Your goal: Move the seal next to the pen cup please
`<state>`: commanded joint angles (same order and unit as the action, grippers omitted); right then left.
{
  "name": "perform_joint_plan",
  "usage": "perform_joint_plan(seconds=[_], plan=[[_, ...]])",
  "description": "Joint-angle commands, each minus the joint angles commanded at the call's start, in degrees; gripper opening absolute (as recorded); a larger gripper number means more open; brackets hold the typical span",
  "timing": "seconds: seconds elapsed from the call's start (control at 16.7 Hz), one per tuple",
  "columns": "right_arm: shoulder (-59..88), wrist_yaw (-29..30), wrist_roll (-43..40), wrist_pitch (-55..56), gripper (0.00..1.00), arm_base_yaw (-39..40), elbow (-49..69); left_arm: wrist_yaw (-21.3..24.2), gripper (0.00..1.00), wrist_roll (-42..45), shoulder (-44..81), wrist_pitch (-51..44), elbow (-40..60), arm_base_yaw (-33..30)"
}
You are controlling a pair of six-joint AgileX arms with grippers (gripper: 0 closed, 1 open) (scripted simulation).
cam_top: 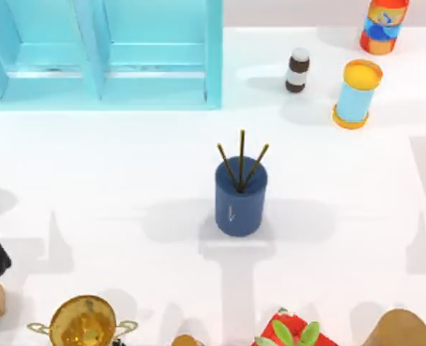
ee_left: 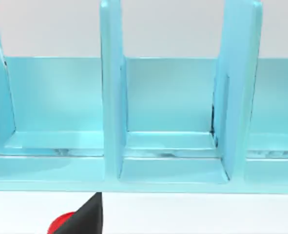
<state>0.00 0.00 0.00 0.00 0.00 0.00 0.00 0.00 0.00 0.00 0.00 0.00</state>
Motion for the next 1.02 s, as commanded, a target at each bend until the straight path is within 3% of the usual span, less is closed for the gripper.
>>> perform_joint_plan(seconds=[0.24,0.42,0.66,1.02], plan=[[0.00,0.00,0.00,0.00,1.00,0.00,0.00,-0.05,1.00,0.27,1.75,-1.56,1.74,0.28],[0.00,0.00,0.00,0.00,1.00,0.00,0.00,-0.07,1.00,1.32,8.94,-7.42,8.91,1.19],[0.00,0.00,0.00,0.00,1.00,0.00,0.00,0.03,1.00,3.50,27.01,-20.01,26.13,2.98],[0.00,0.00,0.00,0.00,1.00,0.00,0.00,0.15,1.00,7.37,64.99,-44.03,57.50,6.32]])
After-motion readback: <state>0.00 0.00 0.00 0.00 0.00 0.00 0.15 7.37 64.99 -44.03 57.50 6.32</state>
